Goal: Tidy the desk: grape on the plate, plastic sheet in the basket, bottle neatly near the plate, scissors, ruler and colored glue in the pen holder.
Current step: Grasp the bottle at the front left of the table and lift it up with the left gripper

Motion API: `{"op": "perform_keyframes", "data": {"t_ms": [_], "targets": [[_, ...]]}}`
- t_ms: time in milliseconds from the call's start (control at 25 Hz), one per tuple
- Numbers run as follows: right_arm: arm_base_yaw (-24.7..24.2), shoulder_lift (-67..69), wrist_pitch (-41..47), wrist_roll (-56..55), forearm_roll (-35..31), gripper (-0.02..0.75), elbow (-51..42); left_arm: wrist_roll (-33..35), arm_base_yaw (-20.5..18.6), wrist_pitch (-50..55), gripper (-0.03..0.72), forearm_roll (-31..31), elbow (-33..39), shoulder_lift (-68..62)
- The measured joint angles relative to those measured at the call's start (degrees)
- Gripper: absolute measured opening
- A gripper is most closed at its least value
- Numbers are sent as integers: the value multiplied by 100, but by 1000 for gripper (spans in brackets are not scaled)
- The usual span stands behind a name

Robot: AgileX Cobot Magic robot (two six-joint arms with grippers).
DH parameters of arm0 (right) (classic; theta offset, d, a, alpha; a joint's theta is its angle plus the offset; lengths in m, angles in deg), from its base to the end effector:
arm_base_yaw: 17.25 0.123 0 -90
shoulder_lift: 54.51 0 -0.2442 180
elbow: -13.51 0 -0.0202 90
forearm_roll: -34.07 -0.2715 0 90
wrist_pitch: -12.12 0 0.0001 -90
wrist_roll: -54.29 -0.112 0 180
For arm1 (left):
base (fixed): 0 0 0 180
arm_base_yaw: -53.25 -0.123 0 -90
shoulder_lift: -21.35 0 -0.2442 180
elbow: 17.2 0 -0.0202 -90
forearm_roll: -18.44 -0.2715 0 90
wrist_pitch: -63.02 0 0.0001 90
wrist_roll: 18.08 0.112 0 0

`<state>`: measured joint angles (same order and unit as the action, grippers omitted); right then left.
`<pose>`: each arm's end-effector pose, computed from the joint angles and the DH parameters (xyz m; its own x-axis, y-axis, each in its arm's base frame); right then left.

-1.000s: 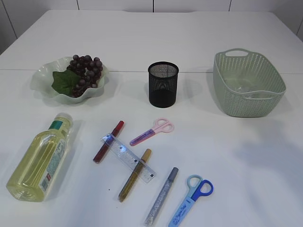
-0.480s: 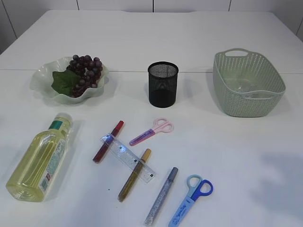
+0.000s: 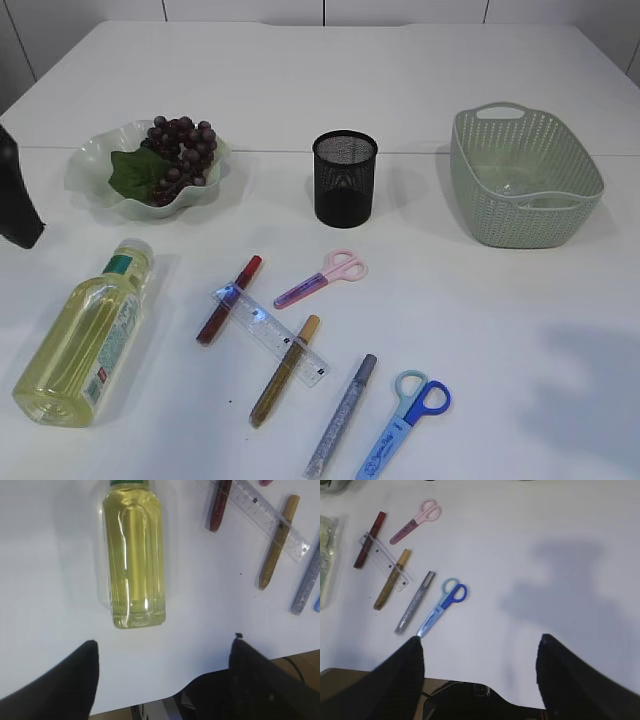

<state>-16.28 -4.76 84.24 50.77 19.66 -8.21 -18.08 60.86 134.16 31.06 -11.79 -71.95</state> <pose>0.1581 0.0292 0.3278 -0.8134 0.1220 -0.5688 -0.0456 0.9614 0.2714 0.2998 -0.0634 0.2379 -0.9839 0.0602 -0.1685 0.0964 0.9716 -0.2160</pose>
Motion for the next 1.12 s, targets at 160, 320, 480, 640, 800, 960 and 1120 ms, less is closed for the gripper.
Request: {"op": "perform_keyframes", "data": {"t_ms": [160,320,480,640,800,960,1120], "targets": [[0,0,0,0,355,545,-130,0,131,-23,590,-153,-472,-560],[0,0,0,-132,736,544,-324,0,290,-34,590,-338,-981,-1050],[0,0,0,-305,1241,544,-710,-48,357,-41,590,-474,-1251,-1535],[0,0,0,-343,1318,545,-963,-70,383,-61,590,-543,-1292,-1930],[0,0,0,-343,1339,545,-995,-83,383,-103,590,-565,-1292,-2283],[0,0,0,-351,1339,544,-995,-83,383,-128,590,-577,-1305,-2676],[0,0,0,-351,1339,544,-995,-83,383,-149,590,-612,-1305,-2964]]}}
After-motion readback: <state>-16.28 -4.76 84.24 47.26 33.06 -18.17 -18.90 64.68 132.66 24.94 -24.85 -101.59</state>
